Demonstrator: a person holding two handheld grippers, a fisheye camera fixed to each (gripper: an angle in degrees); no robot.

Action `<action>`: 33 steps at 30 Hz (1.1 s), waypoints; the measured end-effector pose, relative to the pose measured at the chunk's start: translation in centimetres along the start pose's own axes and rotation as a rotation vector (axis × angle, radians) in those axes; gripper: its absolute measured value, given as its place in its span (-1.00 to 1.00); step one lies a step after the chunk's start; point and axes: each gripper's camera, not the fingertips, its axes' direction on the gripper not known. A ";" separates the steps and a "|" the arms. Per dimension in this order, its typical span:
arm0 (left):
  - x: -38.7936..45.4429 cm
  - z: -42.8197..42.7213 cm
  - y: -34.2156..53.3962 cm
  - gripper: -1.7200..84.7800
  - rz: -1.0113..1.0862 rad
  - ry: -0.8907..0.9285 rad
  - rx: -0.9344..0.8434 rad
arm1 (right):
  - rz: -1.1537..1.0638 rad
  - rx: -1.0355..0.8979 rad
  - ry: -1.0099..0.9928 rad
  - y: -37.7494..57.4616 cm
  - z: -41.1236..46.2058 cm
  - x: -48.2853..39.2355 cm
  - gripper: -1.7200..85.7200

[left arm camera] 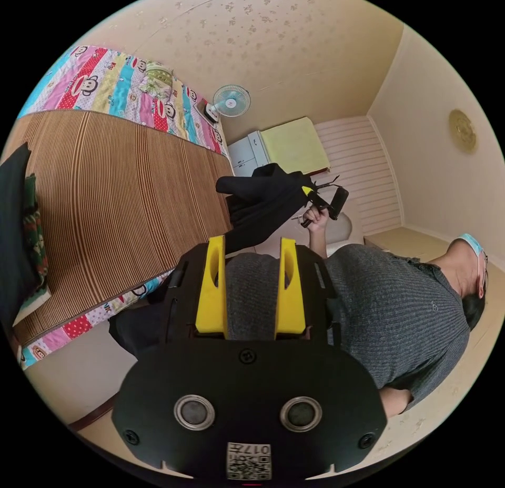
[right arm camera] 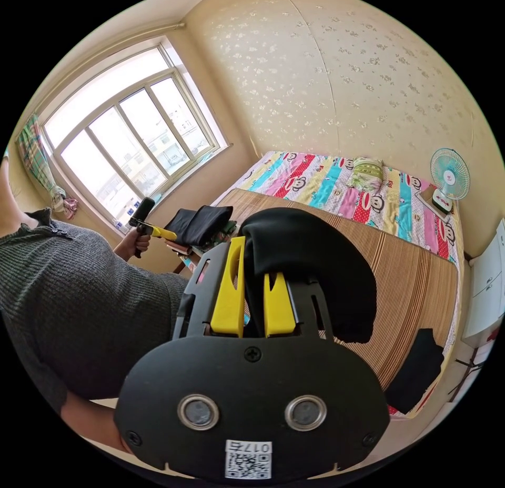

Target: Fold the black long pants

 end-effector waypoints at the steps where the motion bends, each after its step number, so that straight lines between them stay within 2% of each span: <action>1: 0.1 0.0 0.1 -0.62 0.001 0.001 0.002 | 0.002 0.000 0.003 0.1 -0.1 0.1 -0.90; 33: 1.4 3.2 0.0 -0.63 0.014 -0.099 -0.025 | 0.052 0.021 -0.024 1.6 -0.6 4.1 -0.91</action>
